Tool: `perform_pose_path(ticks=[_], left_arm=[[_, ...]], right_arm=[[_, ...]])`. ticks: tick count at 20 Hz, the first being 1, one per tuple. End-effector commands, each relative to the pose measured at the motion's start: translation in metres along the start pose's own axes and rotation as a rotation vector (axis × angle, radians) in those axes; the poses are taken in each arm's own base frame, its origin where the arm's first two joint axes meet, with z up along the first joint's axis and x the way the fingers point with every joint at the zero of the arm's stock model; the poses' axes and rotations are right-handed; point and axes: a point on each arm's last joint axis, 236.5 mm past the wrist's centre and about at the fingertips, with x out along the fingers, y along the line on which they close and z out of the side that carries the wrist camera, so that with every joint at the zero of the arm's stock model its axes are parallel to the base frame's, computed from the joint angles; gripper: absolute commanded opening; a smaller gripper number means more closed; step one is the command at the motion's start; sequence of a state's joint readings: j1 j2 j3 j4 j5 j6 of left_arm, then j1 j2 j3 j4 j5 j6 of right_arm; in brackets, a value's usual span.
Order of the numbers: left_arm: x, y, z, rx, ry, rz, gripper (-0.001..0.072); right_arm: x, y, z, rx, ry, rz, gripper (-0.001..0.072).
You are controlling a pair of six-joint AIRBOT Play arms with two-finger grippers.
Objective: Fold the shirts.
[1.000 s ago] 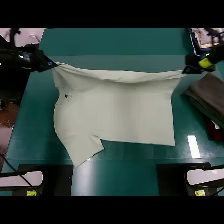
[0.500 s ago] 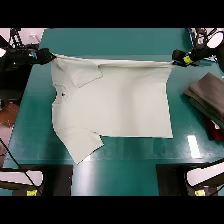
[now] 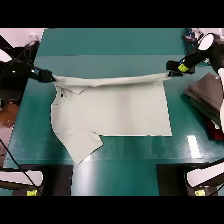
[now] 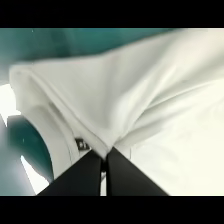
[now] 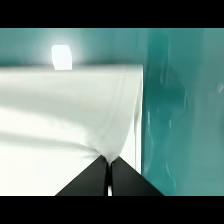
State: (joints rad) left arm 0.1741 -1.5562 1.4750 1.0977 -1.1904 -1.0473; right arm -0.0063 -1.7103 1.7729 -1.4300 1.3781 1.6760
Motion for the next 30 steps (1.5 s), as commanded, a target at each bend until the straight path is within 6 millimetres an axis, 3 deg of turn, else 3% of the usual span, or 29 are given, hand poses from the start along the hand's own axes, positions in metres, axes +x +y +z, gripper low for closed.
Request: perform_pose_path(ticks=[1, 4, 7, 8, 9, 10, 11, 15, 17, 19, 22, 25, 27, 30], left_arm=[[0.012, 0.006, -0.039, 0.002, 0.129, 0.013, 0.0025], [0.02, 0.006, -0.054, -0.012, 0.165, 0.002, 0.0026], [0.02, 0.004, -0.058, -0.054, 0.18, -0.004, 0.0027], [0.019, 0.003, -0.061, -0.07, 0.191, -0.005, 0.0063], [0.019, 0.001, -0.064, -0.077, 0.205, -0.012, 0.0268], [0.017, -0.002, -0.069, -0.099, 0.227, -0.021, 0.0535], [0.014, -0.004, -0.074, -0.12, 0.255, -0.023, 0.0578], [-0.017, 0.0, -0.111, -0.22, 0.395, 0.0, 0.054], [-0.035, -0.006, -0.12, -0.292, 0.35, -0.006, 0.054], [-0.042, -0.018, -0.144, -0.353, 0.313, 0.014, 0.054], [-0.037, -0.062, -0.207, -0.47, 0.339, -0.048, 0.054], [-0.024, -0.101, -0.259, -0.568, 0.375, -0.141, 0.054], [-0.018, -0.117, -0.28, -0.612, 0.404, -0.186, 0.0539], [-0.012, -0.124, -0.302, -0.647, 0.45, -0.194, 0.054]], right_arm=[[0.023, 0.005, -0.035, -0.03, 0.118, -0.029, 0.0012], [0.041, 0.007, -0.055, -0.02, 0.175, -0.025, 0.0012], [0.047, 0.012, -0.066, -0.008, 0.208, 0.002, 0.0019], [0.046, 0.015, -0.067, -0.006, 0.216, 0.015, 0.0032], [0.046, 0.019, -0.069, -0.004, 0.222, 0.032, 0.0175], [0.045, 0.024, -0.07, 0.002, 0.231, 0.054, 0.0369], [0.042, 0.027, -0.072, 0.002, 0.241, 0.075, 0.039], [0.015, 0.025, -0.081, -0.039, 0.261, 0.119, 0.0389], [-0.009, 0.029, -0.08, -0.044, 0.228, 0.158, 0.0389], [-0.031, 0.031, -0.073, -0.052, 0.166, 0.172, 0.0388], [-0.052, 0.034, -0.061, -0.08, 0.068, 0.174, 0.0388], [-0.057, 0.037, -0.055, -0.085, 0.033, 0.177, 0.0388], [-0.057, 0.037, -0.056, -0.085, 0.036, 0.177, 0.0388], [-0.057, 0.037, -0.056, -0.094, 0.036, 0.177, 0.0388]])
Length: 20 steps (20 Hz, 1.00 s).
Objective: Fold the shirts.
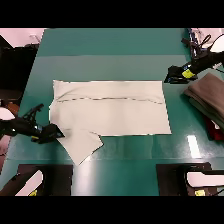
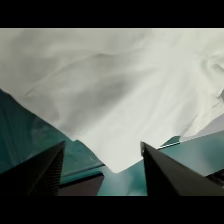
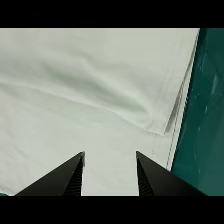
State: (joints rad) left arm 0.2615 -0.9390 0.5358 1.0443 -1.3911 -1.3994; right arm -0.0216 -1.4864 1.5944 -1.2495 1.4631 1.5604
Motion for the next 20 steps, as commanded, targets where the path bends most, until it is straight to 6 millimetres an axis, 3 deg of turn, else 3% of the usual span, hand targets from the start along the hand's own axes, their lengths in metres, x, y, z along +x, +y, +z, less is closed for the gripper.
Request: perform_pose_path(ticks=[1, 9, 10, 11, 12, 15, 20], left_arm=[[0.021, 0.003, -0.025, -0.062, 0.039, -0.034, 0.054], [0.023, 0.007, 0.007, -0.097, -0.095, -0.029, 0.0537], [0.023, 0.006, 0.006, -0.095, -0.092, -0.034, 0.0373], [0.023, 0.004, 0.005, -0.072, -0.091, -0.038, 0.01], [0.023, 0.001, 0.006, -0.049, -0.094, -0.051, 0.0027], [0.021, -0.014, 0.007, -0.03, -0.098, -0.114, 0.0025], [0.021, -0.018, 0.009, 0.006, -0.106, -0.129, 0.0025]], right_arm=[[-0.002, 0.001, 0.001, -0.012, -0.008, 0.002, 0.0388], [-0.002, 0.002, -0.003, -0.022, 0.01, 0.002, 0.0366], [-0.002, 0.002, -0.008, -0.034, 0.027, 0.003, 0.0355], [-0.002, 0.002, -0.014, -0.048, 0.054, 0.004, 0.0329], [-0.003, 0.001, -0.022, -0.055, 0.089, 0.005, 0.0329], [0.002, -0.014, -0.056, -0.013, 0.165, 0.004, 0.033], [0.042, -0.066, -0.164, 0.144, 0.317, 0.025, 0.0332]])
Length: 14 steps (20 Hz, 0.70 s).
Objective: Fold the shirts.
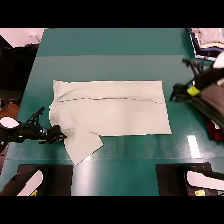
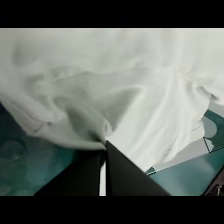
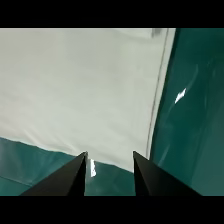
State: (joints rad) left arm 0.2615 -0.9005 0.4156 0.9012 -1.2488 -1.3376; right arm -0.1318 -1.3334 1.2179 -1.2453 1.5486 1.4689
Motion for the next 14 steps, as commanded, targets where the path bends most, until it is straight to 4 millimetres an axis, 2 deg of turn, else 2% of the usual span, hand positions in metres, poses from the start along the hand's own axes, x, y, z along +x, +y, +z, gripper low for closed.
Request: perform_pose_path(ticks=[1, 2, 3, 5, 7, 12, 13, 14], left_arm=[[0.0, -0.005, 0.001, 0.023, -0.006, -0.021, 0.0025], [0.0, -0.005, 0.001, 0.024, -0.005, -0.021, 0.0025], [0.0, -0.005, 0.001, 0.024, -0.005, -0.021, 0.0025], [0.0, -0.005, 0.0, 0.024, -0.001, -0.022, 0.0025], [0.0, -0.006, -0.002, 0.024, 0.009, -0.024, 0.0025], [0.0, -0.006, -0.003, 0.031, 0.013, -0.025, 0.0025], [0.0, -0.006, -0.003, 0.031, 0.012, -0.025, 0.0025], [0.0, -0.006, -0.003, 0.031, 0.013, -0.025, 0.0026]], right_arm=[[0.044, -0.032, -0.056, 0.085, 0.056, 0.057, 0.0368], [0.056, -0.036, -0.068, 0.125, 0.053, 0.098, 0.0467], [0.065, -0.041, -0.077, 0.172, 0.047, 0.129, 0.0488], [0.08, -0.049, -0.091, 0.244, 0.037, 0.185, 0.0484], [0.091, -0.049, -0.095, 0.279, 0.017, 0.237, 0.0441], [0.1, -0.048, -0.088, 0.314, -0.035, 0.261, 0.0428], [0.1, -0.046, -0.084, 0.317, -0.047, 0.267, 0.0373], [0.1, -0.046, -0.083, 0.319, -0.051, 0.267, 0.0288]])
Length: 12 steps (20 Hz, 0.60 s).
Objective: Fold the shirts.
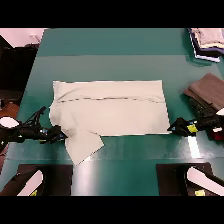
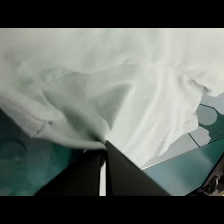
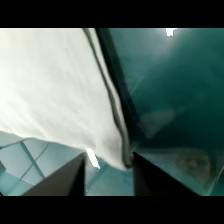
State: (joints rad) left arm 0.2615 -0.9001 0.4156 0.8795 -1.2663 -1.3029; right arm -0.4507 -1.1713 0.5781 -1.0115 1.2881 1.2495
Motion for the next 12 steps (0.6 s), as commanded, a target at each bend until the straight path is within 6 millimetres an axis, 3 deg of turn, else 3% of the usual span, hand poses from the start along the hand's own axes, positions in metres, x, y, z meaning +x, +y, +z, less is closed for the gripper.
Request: perform_pose_path(ticks=[1, 2, 3, 6, 9, 11, 12], left_arm=[[0.0, 0.0, -0.001, 0.003, 0.005, -0.001, 0.0025], [0.0, -0.001, -0.002, 0.003, 0.009, -0.003, 0.0025], [0.0, -0.001, -0.004, 0.006, 0.018, -0.005, 0.0025], [-0.009, -0.012, -0.017, 0.056, 0.085, -0.026, 0.0023], [-0.031, -0.032, -0.024, 0.131, 0.084, -0.044, 0.0023], [-0.048, -0.049, -0.028, 0.177, 0.09, -0.063, 0.0024], [-0.056, -0.061, -0.021, 0.189, 0.06, -0.087, 0.0024]], right_arm=[[0.004, -0.002, 0.009, 0.007, -0.048, 0.007, 0.0224], [0.004, -0.002, 0.008, -0.01, -0.047, 0.007, 0.0078], [0.003, -0.002, 0.007, -0.022, -0.041, 0.006, 0.0017], [-0.017, -0.001, -0.006, -0.086, 0.034, -0.035, 0.0014], [-0.064, -0.011, -0.019, -0.124, 0.039, -0.183, 0.0014], [-0.093, -0.007, -0.012, -0.134, -0.065, -0.229, 0.0014], [-0.104, 0.001, -0.006, -0.148, -0.122, -0.226, 0.0013]])
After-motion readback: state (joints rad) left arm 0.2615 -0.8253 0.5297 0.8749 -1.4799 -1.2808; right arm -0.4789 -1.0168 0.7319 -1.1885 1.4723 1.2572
